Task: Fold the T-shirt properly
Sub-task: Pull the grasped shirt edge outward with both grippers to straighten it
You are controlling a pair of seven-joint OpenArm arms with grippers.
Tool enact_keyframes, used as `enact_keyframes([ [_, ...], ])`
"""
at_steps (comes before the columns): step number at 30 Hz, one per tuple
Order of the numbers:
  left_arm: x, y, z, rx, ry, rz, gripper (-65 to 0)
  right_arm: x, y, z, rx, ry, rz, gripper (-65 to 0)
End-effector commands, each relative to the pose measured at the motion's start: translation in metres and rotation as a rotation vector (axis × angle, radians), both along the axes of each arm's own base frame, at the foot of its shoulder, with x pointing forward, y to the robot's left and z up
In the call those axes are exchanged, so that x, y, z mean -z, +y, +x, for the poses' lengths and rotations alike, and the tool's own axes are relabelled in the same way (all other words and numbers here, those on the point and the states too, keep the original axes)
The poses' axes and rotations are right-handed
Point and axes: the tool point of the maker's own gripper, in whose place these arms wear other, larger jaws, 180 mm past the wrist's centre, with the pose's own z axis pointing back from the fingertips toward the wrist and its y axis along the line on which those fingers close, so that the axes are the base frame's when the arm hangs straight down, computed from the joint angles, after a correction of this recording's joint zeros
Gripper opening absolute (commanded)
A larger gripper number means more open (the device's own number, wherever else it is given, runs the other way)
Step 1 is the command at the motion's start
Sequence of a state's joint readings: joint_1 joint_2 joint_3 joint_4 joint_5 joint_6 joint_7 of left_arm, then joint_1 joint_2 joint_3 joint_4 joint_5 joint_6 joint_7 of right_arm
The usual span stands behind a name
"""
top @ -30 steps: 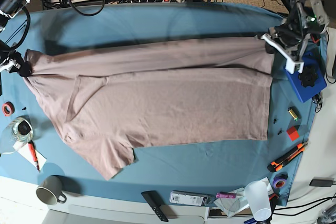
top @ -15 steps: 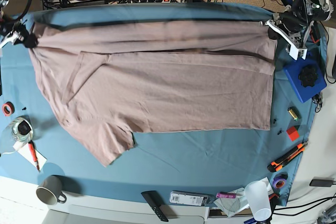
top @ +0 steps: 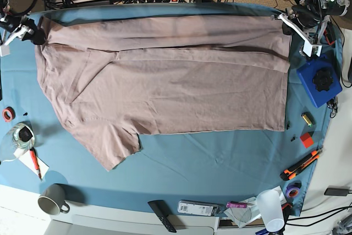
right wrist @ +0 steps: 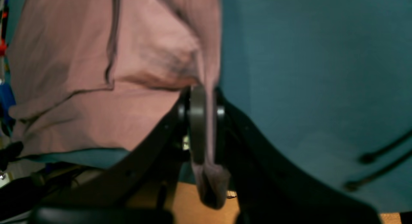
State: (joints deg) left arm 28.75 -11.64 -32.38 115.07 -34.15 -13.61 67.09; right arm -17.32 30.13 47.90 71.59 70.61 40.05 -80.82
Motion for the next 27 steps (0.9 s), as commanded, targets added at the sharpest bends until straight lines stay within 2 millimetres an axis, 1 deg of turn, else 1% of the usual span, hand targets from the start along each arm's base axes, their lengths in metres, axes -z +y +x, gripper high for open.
enact_keyframes([
  [1,-0.006,0.006,0.001,0.005,-0.011,0.023,-65.0,-0.017,-0.007,0.010,-0.009,-0.046,-0.039,-65.0],
  [9,-0.006,0.006,0.001,0.005,-0.011,0.023,-65.0,-0.011,-0.009,0.006,-0.017,-0.007,-0.079,-65.0],
  [14,-0.005,0.008,0.000,0.004,-0.007,0.036,-65.0,-0.011,-0.009,0.005,-0.017,-0.006,-0.080,-65.0],
  [17,-0.004,0.013,-0.001,0.004,0.005,0.064,-65.0,-0.005,-0.014,-0.001,-0.019,0.039,-0.113,-65.0],
  [21,-0.004,0.012,-0.001,0.003,0.002,0.061,-65.0,0.000,-0.018,-0.006,-0.021,0.077,-0.141,-65.0],
  [27,-0.005,0.012,0.002,0.001,-0.016,0.062,-65.0,0.000,-0.018,-0.005,-0.021,0.073,-0.139,-65.0],
])
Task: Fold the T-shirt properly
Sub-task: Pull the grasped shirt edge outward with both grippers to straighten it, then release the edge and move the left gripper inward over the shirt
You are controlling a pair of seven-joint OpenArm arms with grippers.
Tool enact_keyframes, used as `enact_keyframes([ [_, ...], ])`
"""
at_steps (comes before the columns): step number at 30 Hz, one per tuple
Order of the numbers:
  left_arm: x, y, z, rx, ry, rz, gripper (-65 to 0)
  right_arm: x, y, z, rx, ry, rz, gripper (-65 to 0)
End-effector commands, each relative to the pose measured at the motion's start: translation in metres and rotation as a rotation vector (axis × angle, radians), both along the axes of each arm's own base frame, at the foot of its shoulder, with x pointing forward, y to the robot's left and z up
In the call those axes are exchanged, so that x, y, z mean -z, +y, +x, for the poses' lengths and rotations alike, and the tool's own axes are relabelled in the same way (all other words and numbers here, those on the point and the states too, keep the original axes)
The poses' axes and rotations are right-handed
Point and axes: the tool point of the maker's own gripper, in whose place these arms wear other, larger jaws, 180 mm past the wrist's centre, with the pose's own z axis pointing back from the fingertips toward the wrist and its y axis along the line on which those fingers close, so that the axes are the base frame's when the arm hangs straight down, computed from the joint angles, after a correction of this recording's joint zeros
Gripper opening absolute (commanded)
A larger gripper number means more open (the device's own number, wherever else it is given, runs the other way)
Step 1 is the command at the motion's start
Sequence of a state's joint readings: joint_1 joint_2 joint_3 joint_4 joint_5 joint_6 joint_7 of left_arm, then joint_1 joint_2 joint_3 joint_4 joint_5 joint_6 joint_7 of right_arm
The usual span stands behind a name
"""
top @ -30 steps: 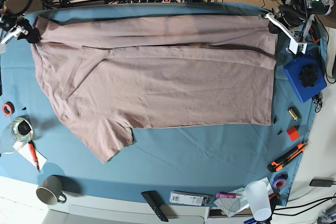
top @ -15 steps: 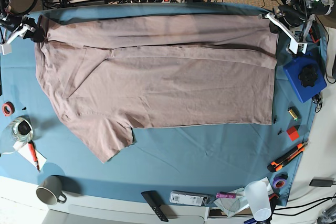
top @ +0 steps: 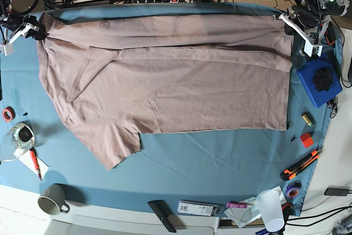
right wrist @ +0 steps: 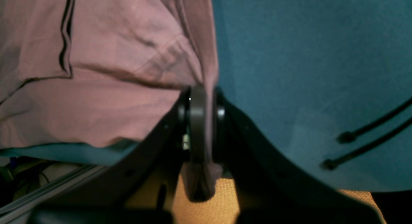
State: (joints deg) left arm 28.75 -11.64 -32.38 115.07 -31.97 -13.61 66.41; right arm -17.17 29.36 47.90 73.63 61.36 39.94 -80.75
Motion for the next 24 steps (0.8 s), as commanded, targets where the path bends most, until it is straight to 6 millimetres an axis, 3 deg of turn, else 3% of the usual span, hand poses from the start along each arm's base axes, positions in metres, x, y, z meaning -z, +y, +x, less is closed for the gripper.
enact_keyframes([
  [1,-0.006,0.006,0.003,0.003,-0.020,0.026,-65.0,-0.014,-0.010,0.008,-0.003,-0.036,-0.034,-65.0],
  [2,-0.007,0.007,0.003,0.002,-0.026,0.027,-65.0,-0.014,-0.010,0.008,-0.003,-0.036,-0.034,-65.0],
  [3,-0.007,0.007,0.004,0.002,-0.026,0.027,-63.1,-0.014,-0.010,0.008,-0.003,-0.036,-0.034,-59.4],
  [6,-0.010,0.007,0.008,0.000,-0.053,0.030,-46.7,-0.015,-0.011,0.008,-0.004,-0.036,-0.036,-47.3],
  [9,-0.015,0.007,0.014,-0.001,-0.091,0.036,-38.3,-0.020,-0.016,0.010,-0.009,-0.036,-0.053,-46.5],
  [18,-0.050,0.004,0.031,0.040,-0.203,0.103,-38.3,-0.056,-0.045,0.025,-0.045,-0.066,-0.147,-46.5],
  [24,-0.057,0.006,0.040,0.034,-0.265,0.123,-38.3,-0.071,-0.046,0.048,-0.036,-0.143,-0.152,-46.5],
])
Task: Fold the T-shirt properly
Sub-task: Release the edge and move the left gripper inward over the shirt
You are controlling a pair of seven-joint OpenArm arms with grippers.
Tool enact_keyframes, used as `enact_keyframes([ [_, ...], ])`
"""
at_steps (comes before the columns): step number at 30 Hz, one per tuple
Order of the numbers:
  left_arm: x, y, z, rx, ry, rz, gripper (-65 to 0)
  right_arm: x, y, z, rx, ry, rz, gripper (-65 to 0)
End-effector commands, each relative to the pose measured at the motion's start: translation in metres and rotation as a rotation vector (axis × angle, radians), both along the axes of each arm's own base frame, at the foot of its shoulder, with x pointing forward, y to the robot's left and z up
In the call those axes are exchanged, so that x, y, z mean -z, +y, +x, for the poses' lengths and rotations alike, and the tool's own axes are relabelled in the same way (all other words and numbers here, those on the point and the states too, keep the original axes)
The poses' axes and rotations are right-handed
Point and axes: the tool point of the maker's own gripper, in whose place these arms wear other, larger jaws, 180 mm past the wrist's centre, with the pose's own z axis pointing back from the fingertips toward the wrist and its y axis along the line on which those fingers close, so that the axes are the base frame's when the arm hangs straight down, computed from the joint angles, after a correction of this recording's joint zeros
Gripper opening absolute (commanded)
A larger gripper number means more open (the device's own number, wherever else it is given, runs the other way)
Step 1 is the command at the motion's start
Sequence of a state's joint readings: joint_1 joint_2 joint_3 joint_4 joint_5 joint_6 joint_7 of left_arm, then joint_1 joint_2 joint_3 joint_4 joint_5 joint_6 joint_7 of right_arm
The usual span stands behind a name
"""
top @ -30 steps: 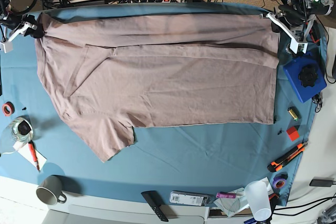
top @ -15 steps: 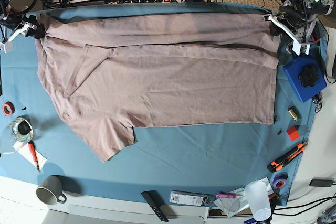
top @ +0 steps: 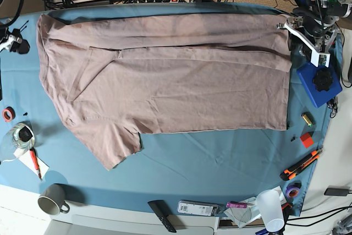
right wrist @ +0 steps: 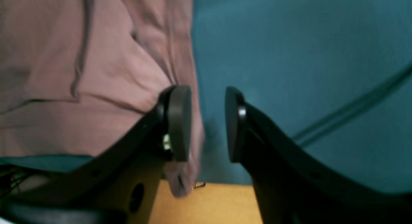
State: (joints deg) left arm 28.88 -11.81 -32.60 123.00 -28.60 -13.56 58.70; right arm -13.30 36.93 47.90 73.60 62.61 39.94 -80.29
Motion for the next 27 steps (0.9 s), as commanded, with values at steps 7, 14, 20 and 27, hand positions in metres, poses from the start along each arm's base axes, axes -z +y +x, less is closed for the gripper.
enact_keyframes([
  [7,-0.004,-0.033,-0.010,0.166,0.008,-0.110,-43.4,-0.044,-0.010,0.043,-0.003,-0.163,-0.039,-46.5],
  [14,-0.010,-0.042,-0.006,0.190,-0.035,-0.151,-65.0,-0.058,-0.009,0.059,-0.002,-0.219,-0.039,-46.5],
  [20,-0.006,-0.078,-0.005,0.310,-0.036,-0.184,-65.0,-0.059,-0.009,0.060,-0.001,-0.224,-0.038,-46.5],
  [27,0.012,-0.101,0.004,0.360,0.006,-0.044,-65.0,-0.059,-0.009,0.060,-0.002,-0.224,-0.038,-46.5],
])
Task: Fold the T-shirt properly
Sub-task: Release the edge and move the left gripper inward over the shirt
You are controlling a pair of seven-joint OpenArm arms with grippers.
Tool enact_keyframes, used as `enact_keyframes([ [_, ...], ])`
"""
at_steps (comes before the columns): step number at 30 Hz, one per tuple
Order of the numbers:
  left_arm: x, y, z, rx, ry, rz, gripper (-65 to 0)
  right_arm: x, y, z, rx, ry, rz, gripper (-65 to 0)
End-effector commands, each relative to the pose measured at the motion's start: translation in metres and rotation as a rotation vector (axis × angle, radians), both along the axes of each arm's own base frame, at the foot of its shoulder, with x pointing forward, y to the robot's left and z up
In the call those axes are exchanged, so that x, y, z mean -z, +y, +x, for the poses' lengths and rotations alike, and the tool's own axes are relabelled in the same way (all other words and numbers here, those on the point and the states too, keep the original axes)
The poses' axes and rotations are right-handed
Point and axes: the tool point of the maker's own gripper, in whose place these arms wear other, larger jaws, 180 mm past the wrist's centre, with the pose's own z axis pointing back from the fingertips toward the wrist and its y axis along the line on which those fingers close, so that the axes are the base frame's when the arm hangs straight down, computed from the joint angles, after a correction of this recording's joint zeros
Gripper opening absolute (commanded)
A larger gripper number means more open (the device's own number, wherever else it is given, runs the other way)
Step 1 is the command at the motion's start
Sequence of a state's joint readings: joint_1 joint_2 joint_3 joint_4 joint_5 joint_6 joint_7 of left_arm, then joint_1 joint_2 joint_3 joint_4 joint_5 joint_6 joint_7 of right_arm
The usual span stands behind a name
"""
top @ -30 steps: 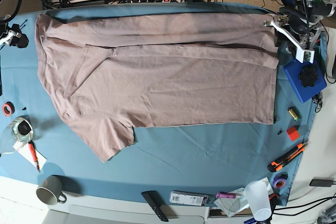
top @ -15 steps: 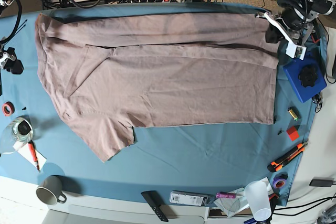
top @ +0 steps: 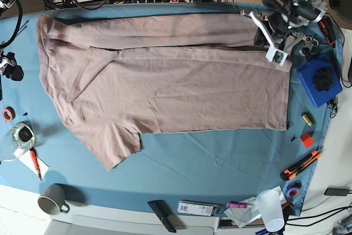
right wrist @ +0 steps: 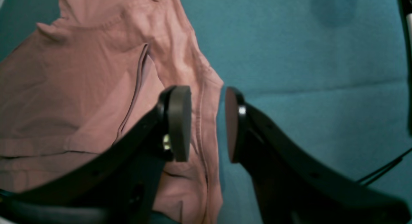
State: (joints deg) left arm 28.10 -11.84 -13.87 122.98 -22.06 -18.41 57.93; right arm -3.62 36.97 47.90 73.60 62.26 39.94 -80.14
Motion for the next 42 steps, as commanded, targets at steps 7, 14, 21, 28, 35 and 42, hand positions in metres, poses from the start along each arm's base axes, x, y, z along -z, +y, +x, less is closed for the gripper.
enact_keyframes([
  [7,0.007,-0.021,0.000,0.090,-0.001,0.063,-65.0,-0.022,-0.009,0.008,0.000,-0.056,-0.034,-46.5],
  [14,0.007,-0.016,0.008,0.039,-0.030,0.068,-65.0,-0.022,-0.008,0.008,-0.001,-0.057,-0.034,-46.5],
  [21,0.018,-0.013,0.012,0.032,-0.005,0.070,-65.0,-0.022,-0.009,0.008,-0.001,-0.057,-0.034,-46.5],
  [28,0.011,-0.014,0.023,0.029,-0.049,0.061,-65.0,-0.022,-0.009,0.008,0.000,-0.056,-0.034,-46.5],
  [35,0.025,-0.009,0.037,0.014,-0.034,0.059,-65.0,-0.022,-0.009,0.008,0.000,-0.056,-0.034,-46.5],
  [42,0.022,-0.007,0.058,0.005,-0.064,0.058,-65.0,-0.022,-0.009,0.008,0.000,-0.057,-0.034,-46.5],
])
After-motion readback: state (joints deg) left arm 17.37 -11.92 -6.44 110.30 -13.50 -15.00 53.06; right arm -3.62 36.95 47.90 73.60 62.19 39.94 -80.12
